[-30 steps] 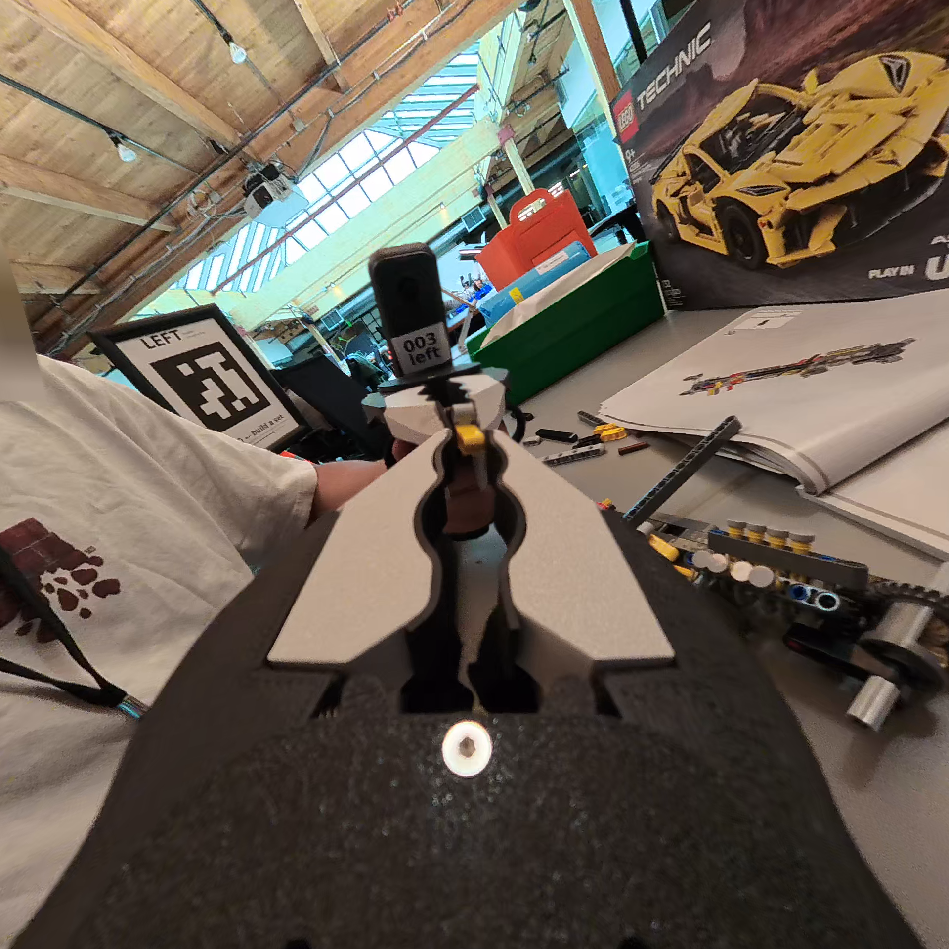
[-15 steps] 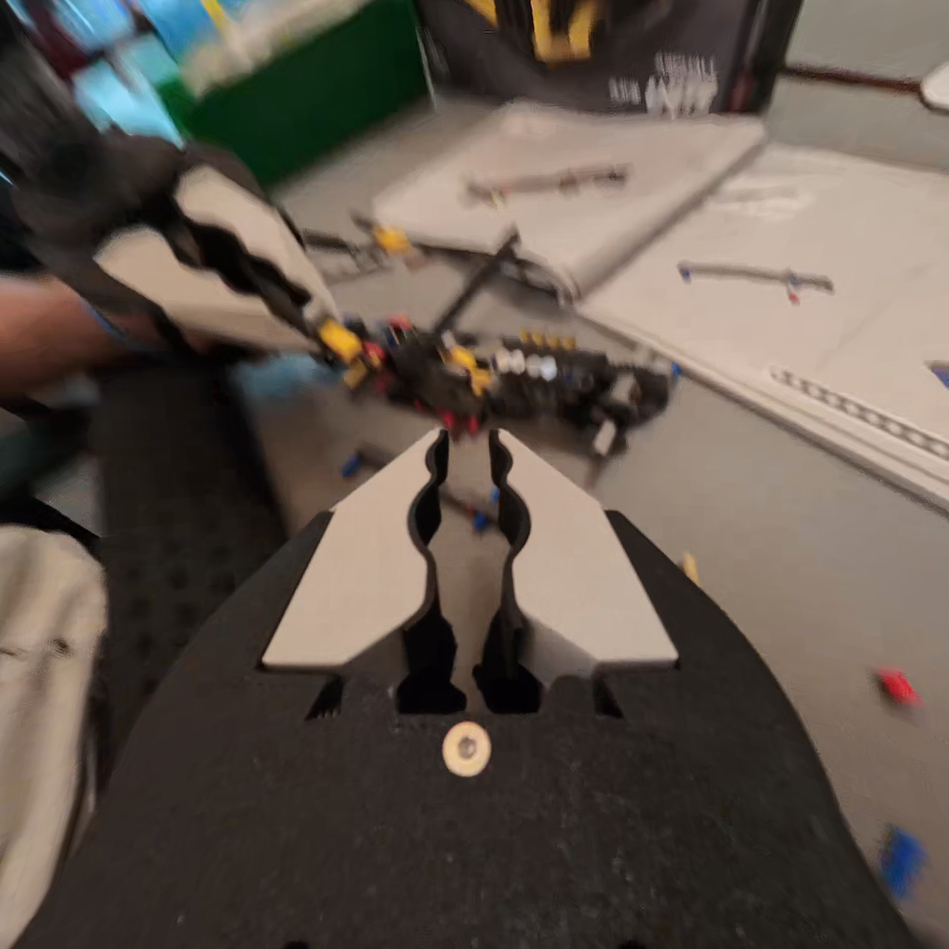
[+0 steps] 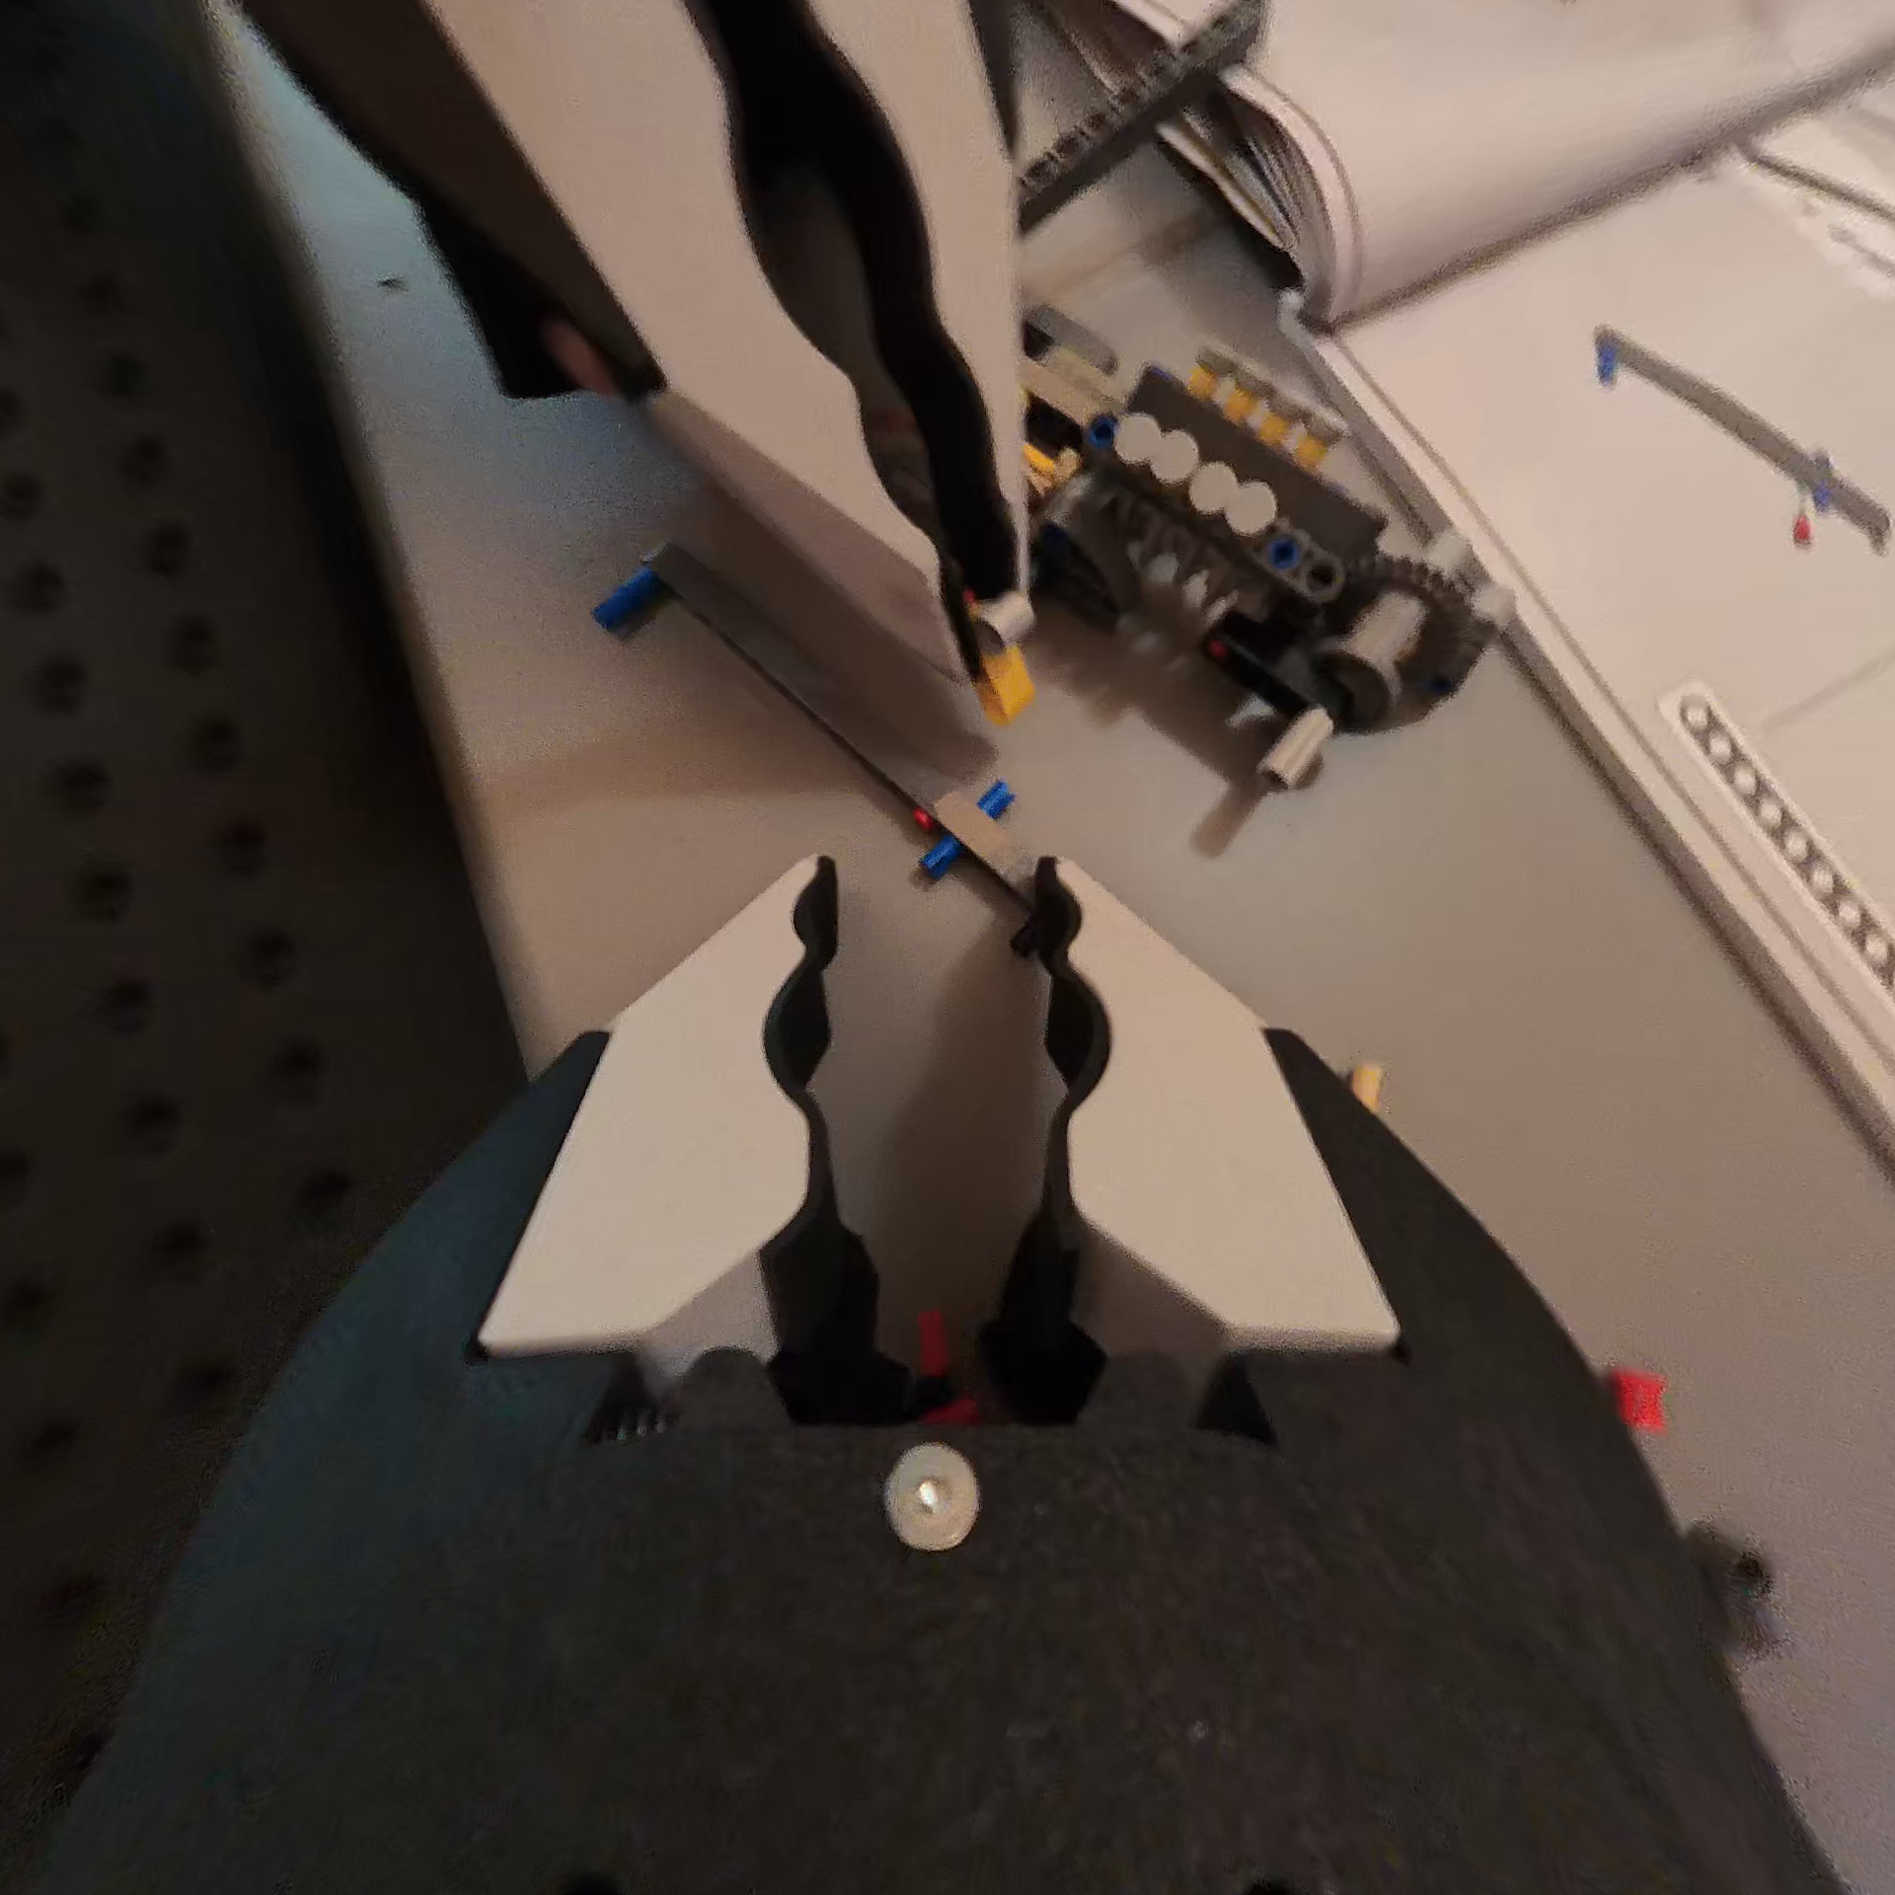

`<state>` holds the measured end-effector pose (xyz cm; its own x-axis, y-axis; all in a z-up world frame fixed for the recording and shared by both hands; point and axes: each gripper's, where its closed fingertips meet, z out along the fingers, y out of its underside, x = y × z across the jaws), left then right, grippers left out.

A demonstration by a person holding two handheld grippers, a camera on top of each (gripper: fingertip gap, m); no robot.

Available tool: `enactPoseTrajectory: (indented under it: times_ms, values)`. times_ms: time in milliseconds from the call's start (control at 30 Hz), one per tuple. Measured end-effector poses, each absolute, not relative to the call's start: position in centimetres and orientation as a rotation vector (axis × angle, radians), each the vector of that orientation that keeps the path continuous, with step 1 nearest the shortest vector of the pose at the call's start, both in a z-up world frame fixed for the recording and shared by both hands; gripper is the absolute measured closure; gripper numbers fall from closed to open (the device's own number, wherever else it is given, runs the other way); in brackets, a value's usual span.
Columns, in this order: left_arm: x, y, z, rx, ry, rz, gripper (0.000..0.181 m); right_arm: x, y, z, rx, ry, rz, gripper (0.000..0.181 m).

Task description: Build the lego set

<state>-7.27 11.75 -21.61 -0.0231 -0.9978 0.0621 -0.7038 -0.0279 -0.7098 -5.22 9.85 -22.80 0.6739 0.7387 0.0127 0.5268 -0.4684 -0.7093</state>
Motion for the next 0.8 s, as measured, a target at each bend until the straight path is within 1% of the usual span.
enactPoseTrajectory:
  times_ms: [167,300,400,433,467,567,633,800]
  values:
    - [-6.9,11.9,-22.2,-1.787,1.865,-0.767,0.174,-5.5,9.9,-22.7,-2.095,-1.221,0.528,0.145]
    - [-6.6,11.7,-22.4,-1.811,1.890,-0.773,0.175,-5.0,10.0,-23.3,-2.054,-1.334,0.559,0.157]
    - [-6.5,11.5,-22.7,-1.823,1.903,-0.773,0.175,-5.2,9.7,-23.3,-2.075,-1.327,0.670,0.165]
    - [-6.5,11.5,-22.7,-1.822,1.905,-0.774,0.175,-5.3,9.6,-23.3,-2.076,-1.324,0.702,0.165]
    - [-6.5,11.5,-22.7,-1.818,1.908,-0.775,0.175,-5.4,9.5,-23.3,-2.073,-1.323,0.713,0.164]
    - [-6.3,11.4,-22.7,-1.816,1.907,-0.784,0.175,-5.7,9.5,-23.2,-2.049,-1.340,0.700,0.147]
    - [-6.2,10.9,-22.8,-1.801,1.930,-0.798,0.174,-6.0,9.6,-22.9,-2.014,-1.359,0.669,0.140]
    - [-6.3,10.7,-23.0,-1.785,1.966,-0.795,0.175,-6.4,9.9,-23.5,-1.983,-1.436,0.557,0.140]
